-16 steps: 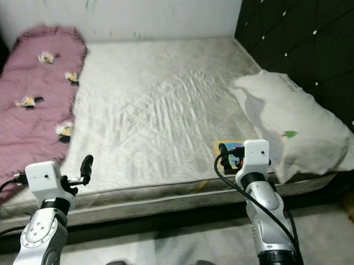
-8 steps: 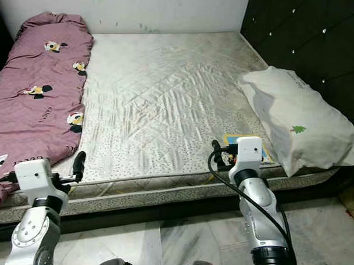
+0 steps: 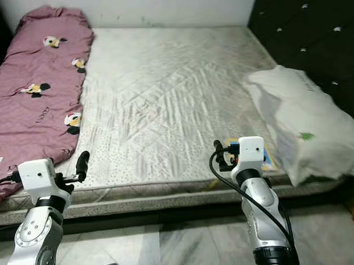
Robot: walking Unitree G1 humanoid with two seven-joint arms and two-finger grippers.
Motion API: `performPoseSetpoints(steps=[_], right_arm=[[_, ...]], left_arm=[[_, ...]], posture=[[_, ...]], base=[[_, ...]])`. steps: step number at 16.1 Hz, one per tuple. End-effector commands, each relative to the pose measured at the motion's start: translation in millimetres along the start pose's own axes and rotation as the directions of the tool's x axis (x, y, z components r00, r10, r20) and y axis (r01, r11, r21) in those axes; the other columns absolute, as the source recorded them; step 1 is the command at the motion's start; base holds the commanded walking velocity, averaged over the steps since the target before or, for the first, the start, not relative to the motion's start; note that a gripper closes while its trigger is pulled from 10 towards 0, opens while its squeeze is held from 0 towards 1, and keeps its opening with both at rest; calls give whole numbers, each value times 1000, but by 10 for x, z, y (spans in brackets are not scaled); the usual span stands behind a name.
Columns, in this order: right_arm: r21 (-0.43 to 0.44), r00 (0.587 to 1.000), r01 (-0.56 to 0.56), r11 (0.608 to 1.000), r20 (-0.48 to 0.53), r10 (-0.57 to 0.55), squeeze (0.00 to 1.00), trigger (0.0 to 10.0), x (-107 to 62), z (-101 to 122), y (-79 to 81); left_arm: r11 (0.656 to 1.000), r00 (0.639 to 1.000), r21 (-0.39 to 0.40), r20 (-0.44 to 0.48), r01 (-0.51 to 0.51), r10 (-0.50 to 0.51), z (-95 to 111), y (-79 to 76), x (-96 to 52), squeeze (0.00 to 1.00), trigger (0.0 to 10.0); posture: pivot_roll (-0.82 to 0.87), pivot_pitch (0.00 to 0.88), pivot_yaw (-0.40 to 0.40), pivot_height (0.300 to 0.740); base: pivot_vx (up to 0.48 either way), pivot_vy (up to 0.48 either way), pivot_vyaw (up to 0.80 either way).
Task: Clean up the room
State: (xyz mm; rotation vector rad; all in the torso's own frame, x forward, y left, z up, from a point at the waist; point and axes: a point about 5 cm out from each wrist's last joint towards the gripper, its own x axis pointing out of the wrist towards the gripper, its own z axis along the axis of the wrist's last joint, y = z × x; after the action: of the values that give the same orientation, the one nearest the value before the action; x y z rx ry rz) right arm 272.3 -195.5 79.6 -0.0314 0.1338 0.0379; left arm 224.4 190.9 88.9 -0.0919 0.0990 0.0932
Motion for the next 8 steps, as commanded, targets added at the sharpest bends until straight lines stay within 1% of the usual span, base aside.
performPoseSetpoints(steps=[1,6,7,8], right_arm=[[-7,1000,-4,1000,8,4,0,10000,16,34,0],[-5,1000,-4,1000,8,4,0,10000,23,35,10],[-5,1000,-4,1000,7,4,0,10000,26,33,10],[-5,1000,-5,1000,7,5,0,10000,26,33,10]], left_arm=[[1000,1000,-1,17,15,-15,40,-14,3,0,10000],[1000,1000,3,11,20,-20,36,-23,12,0,10000],[1000,1000,4,6,17,-17,29,-25,14,0,10000],[1000,1000,4,3,16,-16,25,-27,15,0,10000]], posture=[[-40,0,-41,740],[-40,0,-39,740],[-38,0,-39,740],[-38,0,-39,740]], base=[[360,0,0],[345,0,0],[262,0,0],[0,0,0]])
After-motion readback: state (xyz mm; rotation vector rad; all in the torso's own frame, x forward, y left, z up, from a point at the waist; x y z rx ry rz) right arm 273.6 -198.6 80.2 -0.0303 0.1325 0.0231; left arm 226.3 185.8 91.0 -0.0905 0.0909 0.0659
